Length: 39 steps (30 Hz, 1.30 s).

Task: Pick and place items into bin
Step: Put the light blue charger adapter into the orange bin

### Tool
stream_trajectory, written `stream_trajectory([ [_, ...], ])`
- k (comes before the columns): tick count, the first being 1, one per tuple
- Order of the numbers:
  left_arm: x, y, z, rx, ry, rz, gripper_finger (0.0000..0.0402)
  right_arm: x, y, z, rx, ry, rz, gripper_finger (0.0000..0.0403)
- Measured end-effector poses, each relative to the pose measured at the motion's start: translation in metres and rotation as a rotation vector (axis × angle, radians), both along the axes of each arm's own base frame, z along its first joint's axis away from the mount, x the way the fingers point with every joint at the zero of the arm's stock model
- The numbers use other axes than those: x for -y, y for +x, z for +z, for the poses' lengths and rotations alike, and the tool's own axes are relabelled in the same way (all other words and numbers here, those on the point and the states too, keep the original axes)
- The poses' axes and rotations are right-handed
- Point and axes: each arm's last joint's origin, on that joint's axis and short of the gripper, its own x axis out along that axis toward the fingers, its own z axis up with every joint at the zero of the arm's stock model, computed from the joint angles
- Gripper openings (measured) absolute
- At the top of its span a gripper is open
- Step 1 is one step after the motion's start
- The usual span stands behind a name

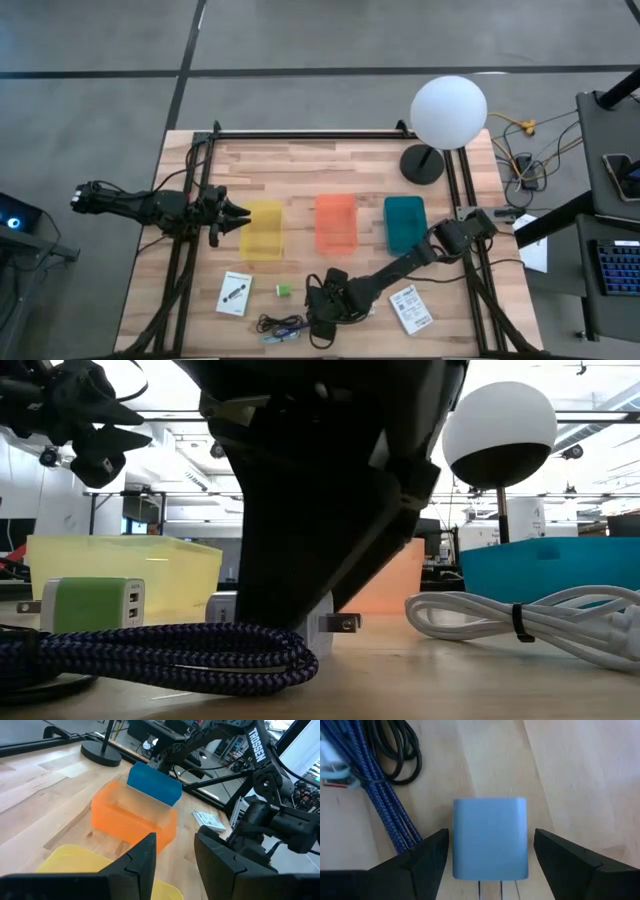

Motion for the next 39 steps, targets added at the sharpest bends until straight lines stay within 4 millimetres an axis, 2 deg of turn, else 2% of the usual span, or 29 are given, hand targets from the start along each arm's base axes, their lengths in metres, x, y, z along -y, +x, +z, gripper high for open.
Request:
stream_trajectory([
  [5,0.000,0.000,0.000,0.000,0.000,-0.001,0.0118,0.000,0.002,0.005,0.010,-0.004,0.010,0.0260],
  [11,0.000,0.000,0.000,0.000,0.000,-0.001,0.0118,0.003,0.003,0.005,0.000,-0.014,0.015,0.0221],
  [14,0.000,0.000,0.000,0.001,0.000,-0.001,0.0118,0.007,0.005,0.005,-0.007,0.006,-0.036,0.0199],
  [17,0.000,0.000,0.000,0.001,-0.002,0.000,0.0118,0.015,0.007,0.010,0.002,0.060,-0.162,0.0182],
  [20,0.000,0.000,0.000,0.002,-0.003,0.000,0.0118,0.025,0.008,0.027,0.035,0.118,-0.316,0.0181],
  [24,0.000,0.000,0.000,0.002,-0.004,0.000,0.0118,0.038,0.003,0.072,0.184,0.100,-0.453,0.0190],
  [27,0.000,0.000,0.000,0.003,-0.005,0.001,0.0118,0.058,-0.012,0.105,0.239,0.035,-0.629,0.0199],
  [30,0.000,0.000,0.001,0.007,-0.006,0.001,0.0118,0.095,-0.030,0.121,0.173,-0.023,-0.880,0.0200],
  [33,0.000,0.000,0.000,0.005,-0.005,0.001,0.0118,0.128,-0.033,0.119,0.097,-0.080,-0.951,0.0199],
  [36,0.000,0.000,0.000,0.004,-0.005,0.002,0.0118,0.157,-0.023,0.113,0.022,-0.037,-0.897,0.0199],
  [39,0.000,0.000,0.000,0.004,-0.006,0.001,0.0118,0.181,-0.013,0.098,-0.030,-0.033,-0.895,0.0204],
])
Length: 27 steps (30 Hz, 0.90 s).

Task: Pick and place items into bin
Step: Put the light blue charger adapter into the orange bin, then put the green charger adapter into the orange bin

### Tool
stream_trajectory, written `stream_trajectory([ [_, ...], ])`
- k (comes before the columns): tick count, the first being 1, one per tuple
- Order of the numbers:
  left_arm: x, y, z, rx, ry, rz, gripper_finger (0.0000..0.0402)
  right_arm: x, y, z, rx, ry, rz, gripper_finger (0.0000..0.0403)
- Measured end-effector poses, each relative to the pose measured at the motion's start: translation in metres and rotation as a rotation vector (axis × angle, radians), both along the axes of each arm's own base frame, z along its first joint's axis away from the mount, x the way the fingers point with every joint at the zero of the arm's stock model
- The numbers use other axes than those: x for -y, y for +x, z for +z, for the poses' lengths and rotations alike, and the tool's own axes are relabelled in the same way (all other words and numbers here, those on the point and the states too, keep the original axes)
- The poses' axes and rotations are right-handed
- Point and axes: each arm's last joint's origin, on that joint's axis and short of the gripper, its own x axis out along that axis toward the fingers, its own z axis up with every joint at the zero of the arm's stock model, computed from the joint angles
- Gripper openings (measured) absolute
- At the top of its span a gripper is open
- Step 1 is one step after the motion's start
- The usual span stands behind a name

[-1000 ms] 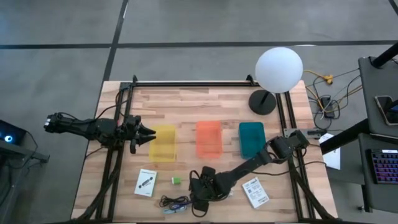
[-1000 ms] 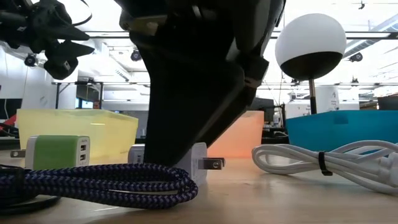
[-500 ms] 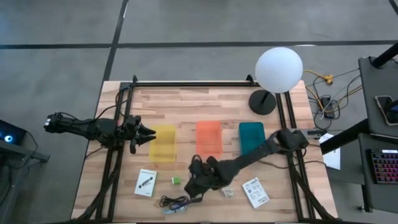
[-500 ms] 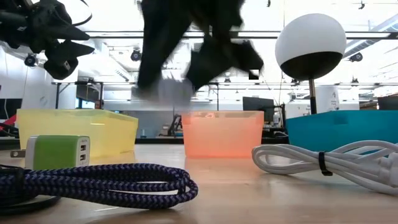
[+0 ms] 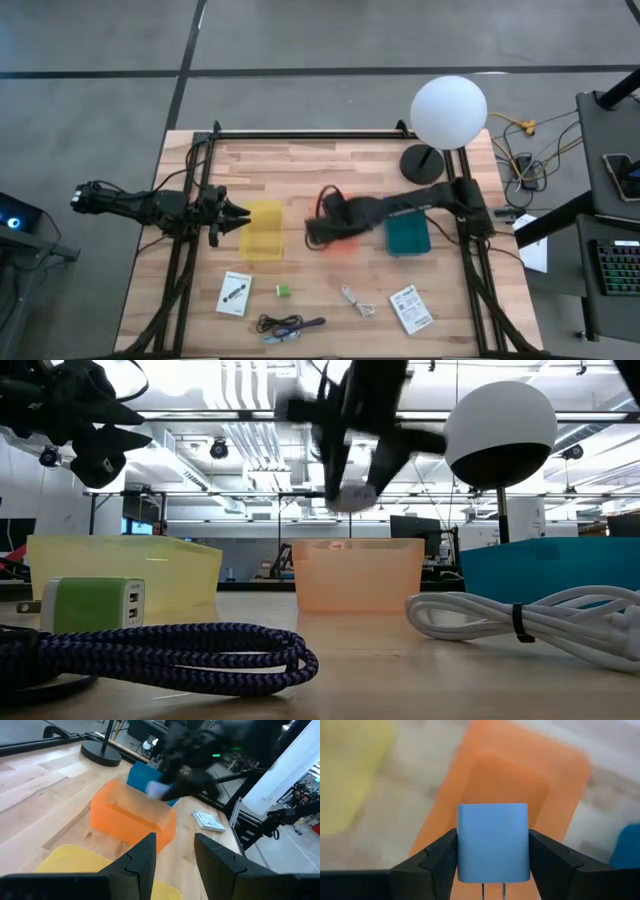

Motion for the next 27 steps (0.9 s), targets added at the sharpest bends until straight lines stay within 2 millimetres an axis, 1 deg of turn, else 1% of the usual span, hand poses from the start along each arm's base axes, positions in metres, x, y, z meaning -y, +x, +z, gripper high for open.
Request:
stream_trajectory([
  [2,0.000,0.000,0.000,0.003,-0.004,0.001,0.0118,0.012,0.003,-0.010,-0.034,-0.010,-0.007,0.0215],
  [4,0.000,0.000,0.000,0.003,-0.005,0.001,0.0118,0.018,0.006,-0.012,-0.039,-0.012,0.010,0.0233],
  [7,0.000,0.000,0.000,0.004,-0.006,0.000,0.0118,0.018,0.007,-0.009,-0.062,-0.028,0.110,0.0267],
  [10,0.000,0.000,0.000,0.004,-0.006,0.000,0.0118,0.012,0.008,-0.008,-0.098,-0.035,0.243,0.0298],
  [11,0.000,0.000,0.000,0.003,-0.006,0.000,0.0118,0.007,0.011,-0.005,-0.097,-0.037,0.337,0.0306],
  [13,0.000,0.000,0.000,0.002,-0.005,0.000,0.0118,-0.012,0.019,0.005,-0.054,-0.060,0.605,0.0317],
  [15,0.000,0.000,0.000,0.002,-0.006,-0.001,0.0118,-0.039,0.026,0.015,-0.011,-0.130,0.925,0.0320],
  [17,0.000,0.000,0.000,0.002,-0.006,0.000,0.0118,-0.066,0.028,0.019,0.019,-0.224,1.201,0.0318],
  [19,0.000,0.000,0.000,0.002,-0.006,0.000,0.0118,-0.082,0.030,0.019,0.061,-0.303,1.347,0.0312],
  [21,0.000,0.000,0.000,0.001,-0.006,-0.001,0.0118,-0.089,0.033,0.017,0.110,-0.344,1.375,0.0307],
  [23,0.000,0.000,0.000,0.002,-0.006,0.000,0.0118,-0.091,0.035,0.015,0.144,-0.350,1.359,0.0304],
  [25,0.000,0.000,0.000,0.001,-0.006,0.000,0.0118,-0.094,0.038,0.007,0.171,-0.319,1.337,0.0302],
  [27,0.001,0.000,0.000,0.002,-0.013,-0.016,0.0118,-0.096,0.040,-0.003,0.163,-0.279,1.324,0.0302],
])
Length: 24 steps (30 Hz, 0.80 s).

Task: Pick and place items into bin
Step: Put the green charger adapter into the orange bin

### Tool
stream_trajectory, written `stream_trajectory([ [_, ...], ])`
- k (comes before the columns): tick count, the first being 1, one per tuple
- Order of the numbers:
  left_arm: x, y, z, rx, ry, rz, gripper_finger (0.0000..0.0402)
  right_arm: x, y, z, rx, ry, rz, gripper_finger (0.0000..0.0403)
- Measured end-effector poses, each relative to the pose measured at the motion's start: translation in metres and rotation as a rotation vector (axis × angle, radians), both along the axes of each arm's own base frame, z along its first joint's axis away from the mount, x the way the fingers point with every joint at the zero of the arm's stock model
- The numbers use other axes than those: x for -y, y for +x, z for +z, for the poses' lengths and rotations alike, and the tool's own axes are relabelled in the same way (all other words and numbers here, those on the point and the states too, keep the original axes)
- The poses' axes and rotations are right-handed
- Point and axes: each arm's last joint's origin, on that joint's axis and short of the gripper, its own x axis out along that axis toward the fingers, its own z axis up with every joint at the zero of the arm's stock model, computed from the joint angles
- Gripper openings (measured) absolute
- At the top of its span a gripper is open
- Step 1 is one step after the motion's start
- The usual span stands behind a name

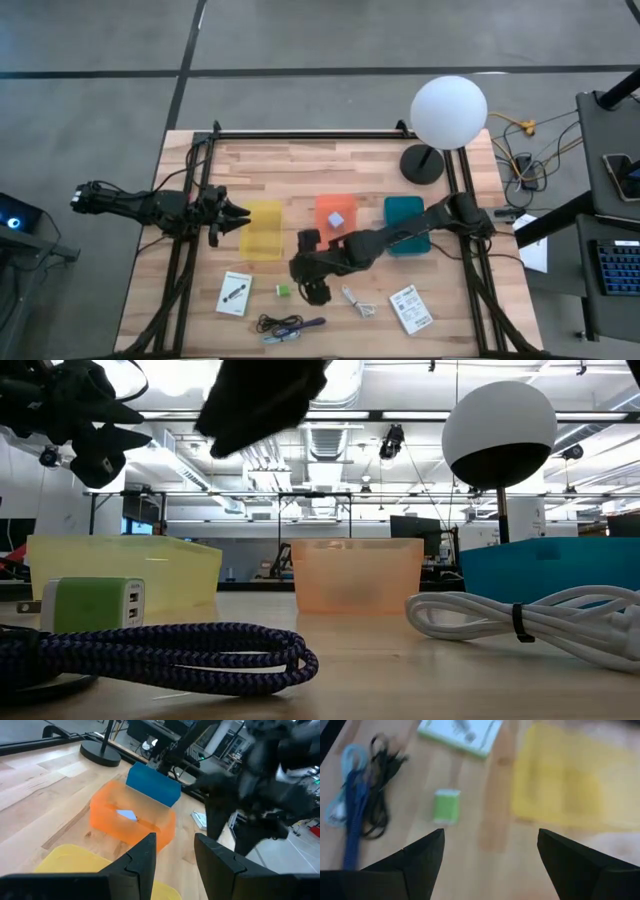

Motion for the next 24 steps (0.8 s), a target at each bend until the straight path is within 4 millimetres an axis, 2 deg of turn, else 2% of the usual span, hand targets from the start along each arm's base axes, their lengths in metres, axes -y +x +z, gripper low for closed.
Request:
stream_trajectory([
  [3,0.003,0.002,-0.001,-0.011,-0.016,-0.074,0.0118,-0.001,0.001,-0.009,-0.031,0.072,-0.095,0.0302],
  [8,0.008,0.015,0.007,0.059,-0.039,-0.172,0.0118,0.002,0.001,0.006,-0.007,0.167,-0.299,0.0302],
  [10,0.011,0.023,0.010,0.050,-0.039,-0.216,0.0118,-0.001,-0.003,0.010,-0.048,0.151,-0.299,0.0302],
  [16,0.024,0.047,0.005,-0.190,0.036,-0.276,0.0118,-0.011,-0.023,0.016,-0.214,0.060,-0.269,0.0302],
  [19,0.036,0.060,0.004,-0.279,0.064,-0.288,0.0115,-0.018,-0.036,0.009,-0.302,-0.003,-0.234,0.0301],
  [24,0.070,0.081,0.014,-0.318,0.135,-0.260,0.0096,-0.040,-0.058,-0.009,-0.411,-0.083,-0.158,0.0301],
])
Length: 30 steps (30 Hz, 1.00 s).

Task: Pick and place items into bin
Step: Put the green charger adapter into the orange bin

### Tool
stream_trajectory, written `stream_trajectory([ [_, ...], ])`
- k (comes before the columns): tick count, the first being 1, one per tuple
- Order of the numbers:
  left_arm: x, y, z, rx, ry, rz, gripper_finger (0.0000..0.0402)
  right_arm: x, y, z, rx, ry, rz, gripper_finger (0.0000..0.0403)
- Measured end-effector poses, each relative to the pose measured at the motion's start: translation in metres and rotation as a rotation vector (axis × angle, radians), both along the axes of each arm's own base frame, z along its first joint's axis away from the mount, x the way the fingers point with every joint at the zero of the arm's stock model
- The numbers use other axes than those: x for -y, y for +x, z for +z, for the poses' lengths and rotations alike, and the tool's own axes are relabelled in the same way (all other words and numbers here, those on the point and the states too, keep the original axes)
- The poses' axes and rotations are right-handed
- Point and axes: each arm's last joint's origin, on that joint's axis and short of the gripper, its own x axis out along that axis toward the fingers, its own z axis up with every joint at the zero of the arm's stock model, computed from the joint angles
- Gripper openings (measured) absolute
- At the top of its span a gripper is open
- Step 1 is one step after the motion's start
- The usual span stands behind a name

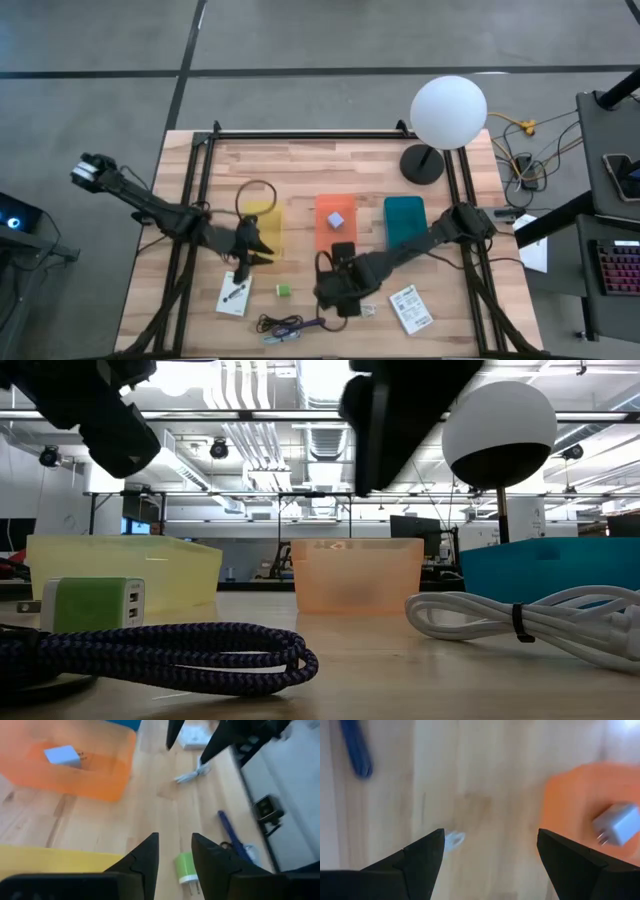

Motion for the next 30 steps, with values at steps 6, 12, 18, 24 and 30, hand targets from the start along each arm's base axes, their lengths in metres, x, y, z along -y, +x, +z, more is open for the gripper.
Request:
stream_trajectory([
  [6,0.042,0.018,0.006,-0.114,0.105,0.051,0.0095,-0.033,-0.028,-0.003,-0.004,-0.016,0.092,0.0301],
  [12,0.068,0.042,0.000,-0.260,0.100,0.119,0.0146,-0.037,-0.048,-0.009,0.024,-0.049,0.114,0.0301],
  [18,0.084,0.056,-0.009,-0.371,0.040,0.085,0.0171,-0.031,-0.064,-0.020,0.029,-0.028,0.043,0.0301],
  [24,0.092,0.056,-0.022,-0.423,0.073,0.063,0.0172,-0.026,-0.076,-0.035,0.043,-0.024,0.051,0.0301],
  [30,0.091,0.060,-0.032,-0.451,0.089,0.074,0.0172,-0.025,-0.077,-0.043,0.070,-0.009,0.038,0.0301],
])
